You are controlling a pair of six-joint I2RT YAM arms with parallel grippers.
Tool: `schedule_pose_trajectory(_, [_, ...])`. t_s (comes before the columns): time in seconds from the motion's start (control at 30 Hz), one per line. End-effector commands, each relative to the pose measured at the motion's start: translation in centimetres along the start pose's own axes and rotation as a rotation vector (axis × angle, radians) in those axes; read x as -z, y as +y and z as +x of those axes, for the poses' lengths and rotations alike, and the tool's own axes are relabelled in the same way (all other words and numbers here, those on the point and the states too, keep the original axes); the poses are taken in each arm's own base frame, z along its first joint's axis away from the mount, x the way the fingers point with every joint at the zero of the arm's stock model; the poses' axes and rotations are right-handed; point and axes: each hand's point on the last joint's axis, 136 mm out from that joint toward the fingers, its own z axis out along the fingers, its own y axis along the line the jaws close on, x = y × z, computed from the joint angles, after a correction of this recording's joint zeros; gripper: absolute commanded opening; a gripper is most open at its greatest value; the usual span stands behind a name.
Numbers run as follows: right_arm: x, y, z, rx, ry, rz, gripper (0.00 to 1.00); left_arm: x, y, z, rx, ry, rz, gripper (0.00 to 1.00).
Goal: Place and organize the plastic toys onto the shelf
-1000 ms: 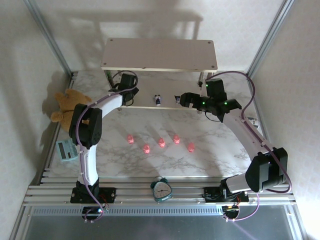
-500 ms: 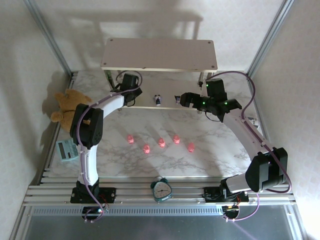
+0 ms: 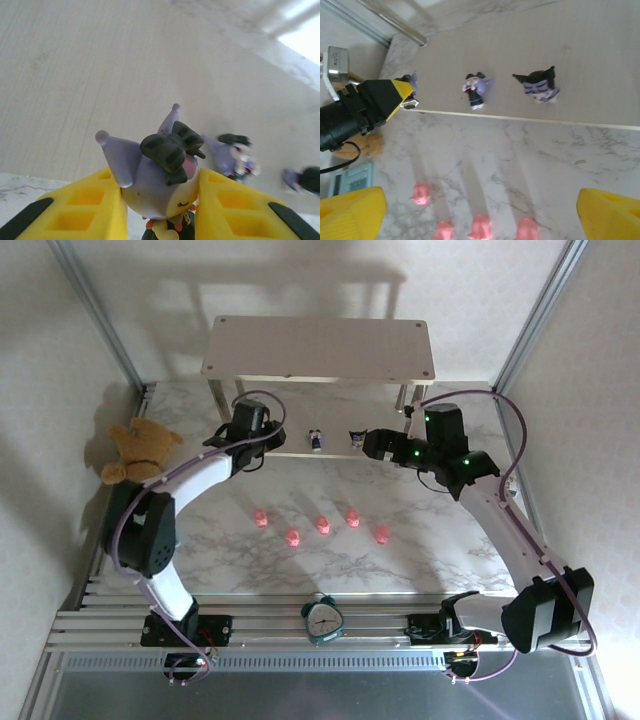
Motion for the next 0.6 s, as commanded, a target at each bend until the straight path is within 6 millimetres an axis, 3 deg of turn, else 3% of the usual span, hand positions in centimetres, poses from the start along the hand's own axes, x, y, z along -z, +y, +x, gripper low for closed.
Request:
schedule_pose_trajectory(0.0, [0.9,2.1,0.8,-0.037,0.027,-0.126,0.98,3.5,-3.5,-1.2,-0.066,-0.044,0.167,0.11])
schedule_pose_trajectory(0.23, [2.4,6.9,2.2,-0.166,0.110,-0.430,0.97,10.9,-9.9,0.9,-0.241,0.010,0.474,0.13])
schedule_pose_trajectory(0.4, [3.6,10.2,2.1,-0.254,0.138,-0.704,0.97,15.4,-12.5,2.4,-0.260,0.021,0.642,0.14])
schedule_pose_trajectory(0.57, [4.1,10.0,2.8,-0.238,0.098,-0.698,0.93,19.4,-13.9,2.3,-0.242,-0.015,0.777,0.16])
